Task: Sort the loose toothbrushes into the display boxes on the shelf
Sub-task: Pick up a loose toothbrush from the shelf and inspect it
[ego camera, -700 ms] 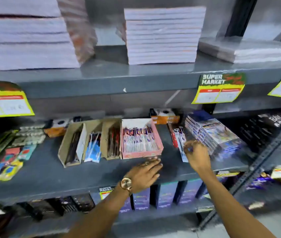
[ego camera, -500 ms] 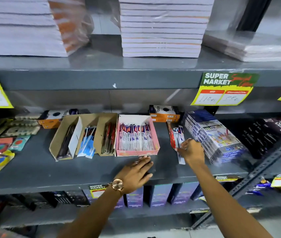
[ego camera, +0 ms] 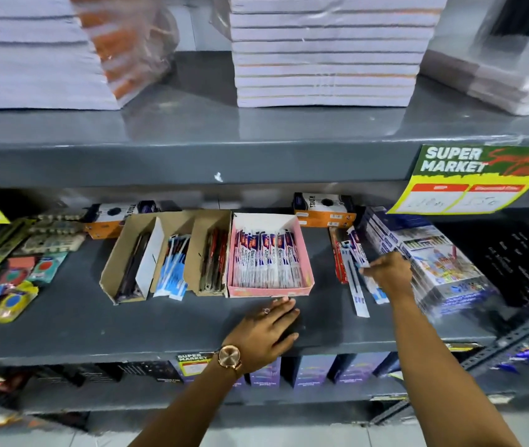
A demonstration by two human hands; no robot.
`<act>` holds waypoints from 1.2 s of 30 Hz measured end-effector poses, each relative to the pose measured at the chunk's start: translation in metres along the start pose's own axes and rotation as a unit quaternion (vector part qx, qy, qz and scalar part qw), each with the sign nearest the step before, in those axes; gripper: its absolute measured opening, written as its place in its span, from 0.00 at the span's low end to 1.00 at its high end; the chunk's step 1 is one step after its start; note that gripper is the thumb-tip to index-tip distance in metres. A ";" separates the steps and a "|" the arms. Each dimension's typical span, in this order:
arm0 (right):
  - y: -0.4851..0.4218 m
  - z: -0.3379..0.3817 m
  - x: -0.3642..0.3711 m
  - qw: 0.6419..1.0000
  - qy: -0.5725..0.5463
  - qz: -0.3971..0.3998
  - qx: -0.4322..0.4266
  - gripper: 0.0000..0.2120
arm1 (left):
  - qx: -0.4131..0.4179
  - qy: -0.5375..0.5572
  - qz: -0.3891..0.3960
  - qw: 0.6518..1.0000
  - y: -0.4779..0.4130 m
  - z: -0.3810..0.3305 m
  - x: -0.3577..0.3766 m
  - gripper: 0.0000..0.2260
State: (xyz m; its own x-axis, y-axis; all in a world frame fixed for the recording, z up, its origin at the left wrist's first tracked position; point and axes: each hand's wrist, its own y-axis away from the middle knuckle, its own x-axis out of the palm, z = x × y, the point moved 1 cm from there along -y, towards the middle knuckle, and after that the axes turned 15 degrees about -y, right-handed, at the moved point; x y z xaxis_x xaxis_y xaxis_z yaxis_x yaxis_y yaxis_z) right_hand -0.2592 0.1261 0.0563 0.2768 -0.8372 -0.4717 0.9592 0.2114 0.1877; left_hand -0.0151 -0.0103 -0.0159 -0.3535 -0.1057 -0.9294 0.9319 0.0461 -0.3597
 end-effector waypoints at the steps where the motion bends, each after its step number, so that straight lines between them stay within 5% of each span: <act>1: -0.001 0.001 -0.002 1.000 -0.006 -0.008 -0.001 0.10 | 0.000 0.000 -0.005 1.000 -0.001 0.000 -0.001 0.21; 4: 0.003 0.001 -0.010 0.998 -0.055 -0.022 -0.012 0.10 | -0.007 0.017 0.004 1.000 -0.001 0.000 -0.004 0.21; 7: 0.015 0.004 -0.019 0.991 -0.129 0.000 -0.042 0.15 | -0.061 0.151 0.032 0.986 -0.002 0.003 -0.011 0.18; 10: 0.059 0.021 -0.018 0.968 -0.227 0.106 -0.021 0.08 | -0.174 0.361 0.030 0.916 -0.004 0.002 -0.024 0.14; 13: 0.113 0.028 -0.006 0.931 -0.267 0.249 0.021 0.08 | -0.300 0.598 0.041 0.742 -0.013 0.001 -0.040 0.09; 16: 0.147 0.016 0.012 0.913 -0.231 0.325 0.079 0.08 | -0.385 0.741 0.136 0.532 -0.019 0.004 -0.053 0.17; 19: 0.166 0.002 0.024 0.904 -0.196 0.361 0.119 0.07 | -0.413 0.795 0.167 0.413 -0.019 0.011 -0.057 0.28; 22: 0.177 -0.008 0.031 0.901 -0.189 0.363 0.142 0.07 | -0.417 0.801 0.177 0.391 -0.015 0.018 -0.058 0.29; 32: 0.196 -0.001 0.041 0.902 -0.187 0.355 0.159 0.11 | -0.411 0.790 0.180 0.419 -0.010 0.030 -0.059 0.23; 36: 0.185 0.028 0.039 0.905 -0.224 0.341 0.122 0.11 | -0.388 0.777 0.140 0.476 -0.006 0.033 -0.054 0.26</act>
State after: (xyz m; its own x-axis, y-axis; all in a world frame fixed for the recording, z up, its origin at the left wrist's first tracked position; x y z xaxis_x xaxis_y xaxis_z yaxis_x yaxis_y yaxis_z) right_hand -0.0723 0.1189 0.0964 0.6964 -0.6859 0.2112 0.5175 0.6838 0.5143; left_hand 0.0010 -0.0374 0.0394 -0.4193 0.8465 0.3281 0.8628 0.2592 0.4340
